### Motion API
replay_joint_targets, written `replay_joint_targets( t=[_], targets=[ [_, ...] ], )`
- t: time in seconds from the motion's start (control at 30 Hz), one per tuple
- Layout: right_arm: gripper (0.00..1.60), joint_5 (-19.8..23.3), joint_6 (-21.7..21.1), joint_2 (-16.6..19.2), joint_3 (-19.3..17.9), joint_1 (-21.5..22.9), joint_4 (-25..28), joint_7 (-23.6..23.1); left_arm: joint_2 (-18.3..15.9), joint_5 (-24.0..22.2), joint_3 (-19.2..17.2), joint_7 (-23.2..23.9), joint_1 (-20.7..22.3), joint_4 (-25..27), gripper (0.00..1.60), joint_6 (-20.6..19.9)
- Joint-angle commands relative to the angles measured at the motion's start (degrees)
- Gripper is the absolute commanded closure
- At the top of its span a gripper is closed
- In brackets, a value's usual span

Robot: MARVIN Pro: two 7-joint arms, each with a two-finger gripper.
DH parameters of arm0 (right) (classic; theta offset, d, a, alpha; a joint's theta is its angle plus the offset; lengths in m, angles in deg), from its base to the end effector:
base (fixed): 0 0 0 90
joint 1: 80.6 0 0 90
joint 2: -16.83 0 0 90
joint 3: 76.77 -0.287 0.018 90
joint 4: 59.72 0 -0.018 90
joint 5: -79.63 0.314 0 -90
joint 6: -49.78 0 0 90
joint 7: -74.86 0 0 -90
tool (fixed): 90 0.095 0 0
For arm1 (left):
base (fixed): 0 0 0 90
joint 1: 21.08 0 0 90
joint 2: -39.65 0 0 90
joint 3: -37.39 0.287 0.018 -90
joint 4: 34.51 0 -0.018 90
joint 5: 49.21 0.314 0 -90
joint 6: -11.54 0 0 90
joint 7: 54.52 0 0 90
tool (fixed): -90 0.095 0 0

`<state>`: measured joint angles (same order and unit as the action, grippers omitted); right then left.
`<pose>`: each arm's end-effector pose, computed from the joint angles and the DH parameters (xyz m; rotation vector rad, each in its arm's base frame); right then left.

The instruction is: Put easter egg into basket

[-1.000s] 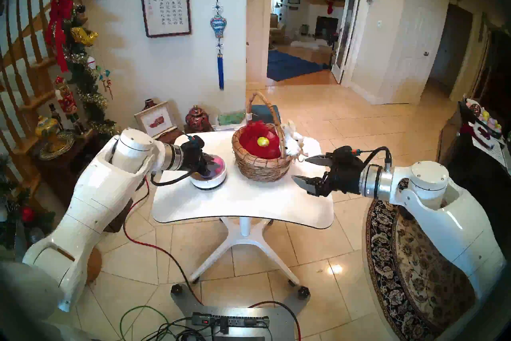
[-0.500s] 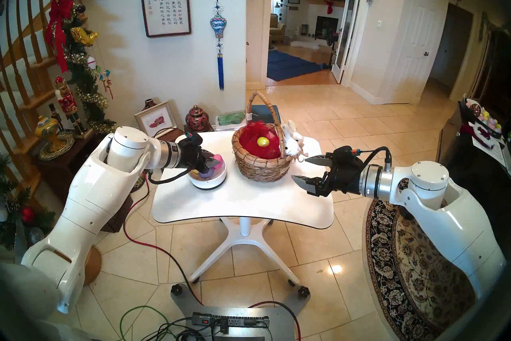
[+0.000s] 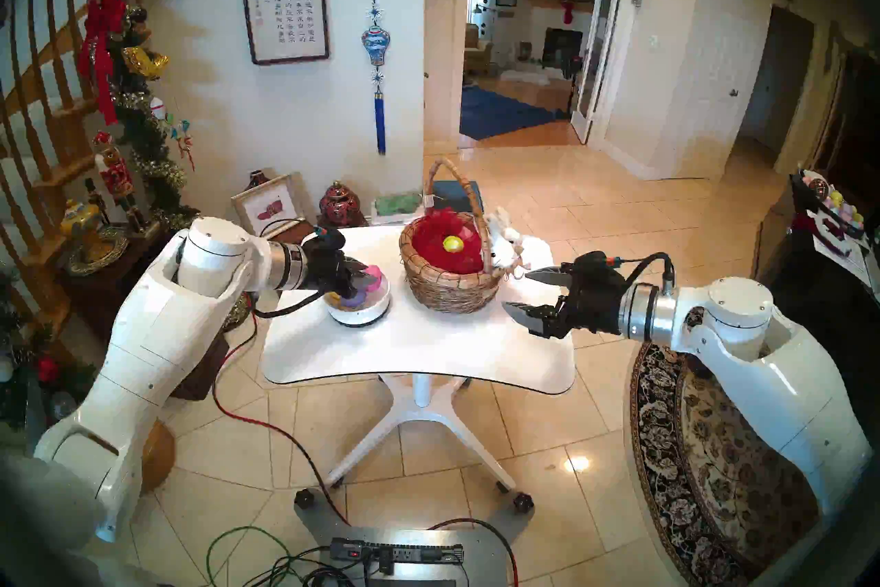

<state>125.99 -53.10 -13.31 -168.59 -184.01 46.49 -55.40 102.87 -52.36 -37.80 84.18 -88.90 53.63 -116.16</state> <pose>0.3465 -0.1216 -0.2050 -2.0017 -0.9595 -1.3827 0.4695 0.0082 -0.2289 2.2602 -1.0758 1.2147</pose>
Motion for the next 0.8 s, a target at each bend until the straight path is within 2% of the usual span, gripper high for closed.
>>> replay_joint_targets(
  t=[0.0, 0.1, 0.2, 0.53, 0.67, 0.77],
  targets=[
    [0.00, 0.1, 0.1, 0.1, -0.5, 0.1, 0.1, 0.1, 0.3, -0.5, -0.2, 0.5, 0.7, 0.3, 0.89, -0.4],
    [0.00, 0.1, 0.1, 0.1, -0.5, 0.1, 0.1, 0.1, 0.2, -0.6, 0.0, 1.1, 0.9, -0.1, 0.87, -0.7],
    [0.00, 0.1, 0.1, 0.1, -0.5, 0.1, 0.1, 0.1, 0.1, -0.4, 0.0, 1.0, 0.7, 0.0, 0.69, -0.6],
    [0.00, 0.1, 0.1, 0.1, -0.5, 0.1, 0.1, 0.1, 0.3, -0.1, 0.0, 0.8, 0.6, 0.1, 0.68, -0.5],
    [0.00, 0.1, 0.1, 0.1, -0.5, 0.1, 0.1, 0.1, 0.3, 0.1, 0.1, 0.7, 0.6, 0.2, 0.61, -0.5],
    [0.00, 0.1, 0.1, 0.1, -0.5, 0.1, 0.1, 0.1, 0.3, 0.4, 0.1, 0.3, 0.4, 0.4, 0.48, -0.1]
  ],
)
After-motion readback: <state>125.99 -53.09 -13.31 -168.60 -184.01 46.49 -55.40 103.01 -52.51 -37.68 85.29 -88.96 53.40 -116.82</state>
